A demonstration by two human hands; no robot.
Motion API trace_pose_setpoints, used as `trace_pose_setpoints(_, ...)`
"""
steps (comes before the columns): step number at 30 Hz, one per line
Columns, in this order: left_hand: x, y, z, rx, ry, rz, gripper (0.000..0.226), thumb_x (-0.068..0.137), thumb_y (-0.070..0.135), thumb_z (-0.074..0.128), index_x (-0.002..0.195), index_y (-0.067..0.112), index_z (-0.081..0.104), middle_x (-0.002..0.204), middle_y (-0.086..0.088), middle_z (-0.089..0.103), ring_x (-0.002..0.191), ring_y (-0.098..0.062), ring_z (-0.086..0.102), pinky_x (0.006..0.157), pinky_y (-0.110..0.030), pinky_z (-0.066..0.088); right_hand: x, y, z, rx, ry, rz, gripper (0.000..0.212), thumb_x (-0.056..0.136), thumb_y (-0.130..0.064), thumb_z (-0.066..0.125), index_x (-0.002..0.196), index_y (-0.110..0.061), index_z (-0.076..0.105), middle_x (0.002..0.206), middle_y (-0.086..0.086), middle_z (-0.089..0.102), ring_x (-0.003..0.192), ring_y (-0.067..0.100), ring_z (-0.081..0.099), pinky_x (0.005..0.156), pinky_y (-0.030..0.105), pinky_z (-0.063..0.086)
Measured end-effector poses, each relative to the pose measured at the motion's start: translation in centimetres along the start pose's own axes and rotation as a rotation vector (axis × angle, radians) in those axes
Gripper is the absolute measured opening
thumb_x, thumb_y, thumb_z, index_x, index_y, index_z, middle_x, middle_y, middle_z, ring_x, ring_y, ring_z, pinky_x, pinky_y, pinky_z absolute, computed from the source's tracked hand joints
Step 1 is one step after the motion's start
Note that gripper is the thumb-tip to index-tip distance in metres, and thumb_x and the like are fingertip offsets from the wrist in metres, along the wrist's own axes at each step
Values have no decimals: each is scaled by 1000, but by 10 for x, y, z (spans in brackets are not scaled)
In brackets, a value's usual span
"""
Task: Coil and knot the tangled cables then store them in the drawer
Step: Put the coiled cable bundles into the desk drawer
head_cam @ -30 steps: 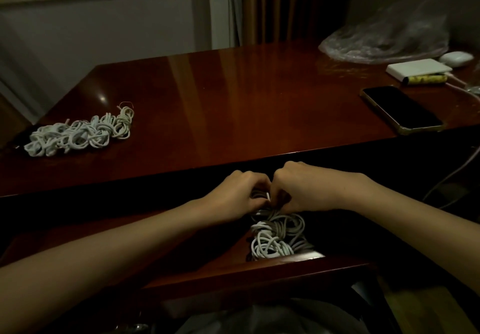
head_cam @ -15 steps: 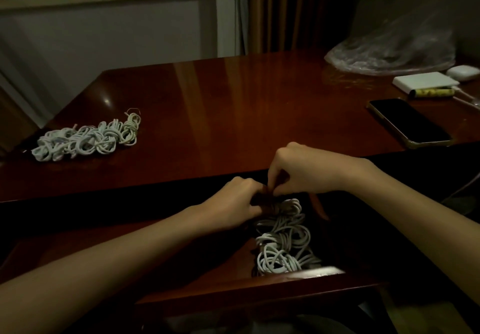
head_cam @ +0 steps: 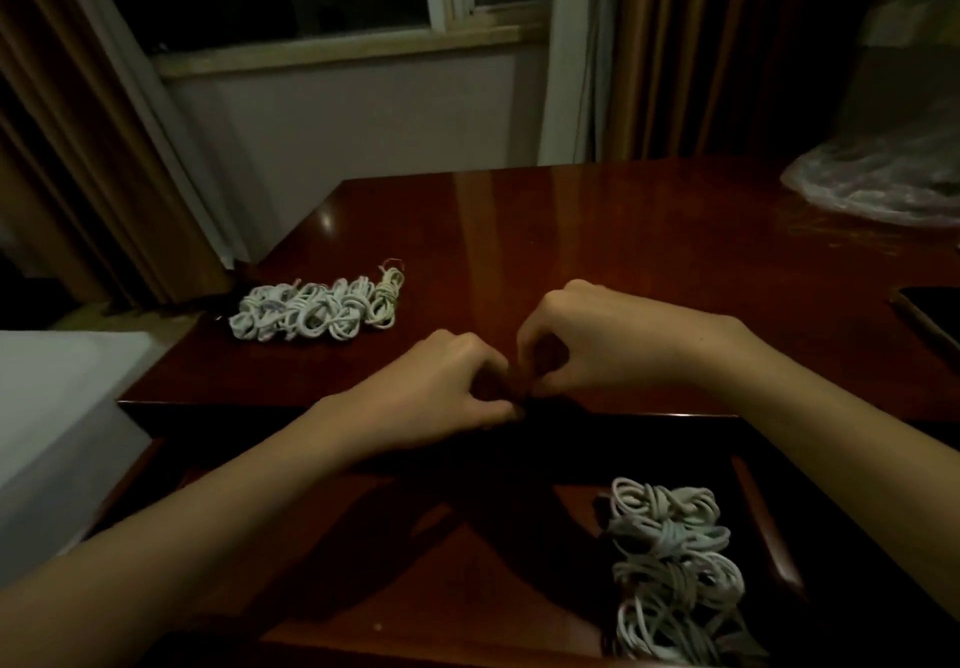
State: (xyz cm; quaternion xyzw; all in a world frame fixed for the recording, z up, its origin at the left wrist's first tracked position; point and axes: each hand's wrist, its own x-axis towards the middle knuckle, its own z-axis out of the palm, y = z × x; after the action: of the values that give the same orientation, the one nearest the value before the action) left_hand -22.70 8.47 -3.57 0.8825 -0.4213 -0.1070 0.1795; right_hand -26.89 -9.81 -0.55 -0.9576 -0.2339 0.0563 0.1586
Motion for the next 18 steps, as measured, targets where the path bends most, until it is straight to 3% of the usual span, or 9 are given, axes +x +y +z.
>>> trace_pose_setpoints(5,-19,-37,-42,169,198,-174,19,87,36,69,99,23,75,97,11,73,86,0,64,76,-14,46,55,-9,-7,-21,3,-50,11,86,-20,71,97,-20,72,88,-14,64,85,0,62,78,23,55)
trace_pose_setpoints(10,-26,-82,-70,288,381,-458,27,84,42,71,96,19,76,100,1,74,93,-16,67,82,-32,51,119,2,-2,-30,70,-44,17,87,-14,69,103,-13,72,99,-2,69,93,12,65,84,33,56)
trace_pose_setpoints(13,-20,-99,-71,321,383,-531,38,82,46,72,104,15,74,104,-2,73,100,-20,66,87,-37,50,156,8,9,-71,153,-25,34,89,-8,63,122,-14,64,119,5,65,107,20,62,90,39,54)
trace_pose_setpoints(18,-3,-118,-60,318,329,-583,46,78,52,73,103,14,70,98,-4,71,94,-23,65,81,-39,53,192,14,26,-163,155,-9,54,91,3,50,140,-19,47,147,4,46,134,23,44,104,38,42)
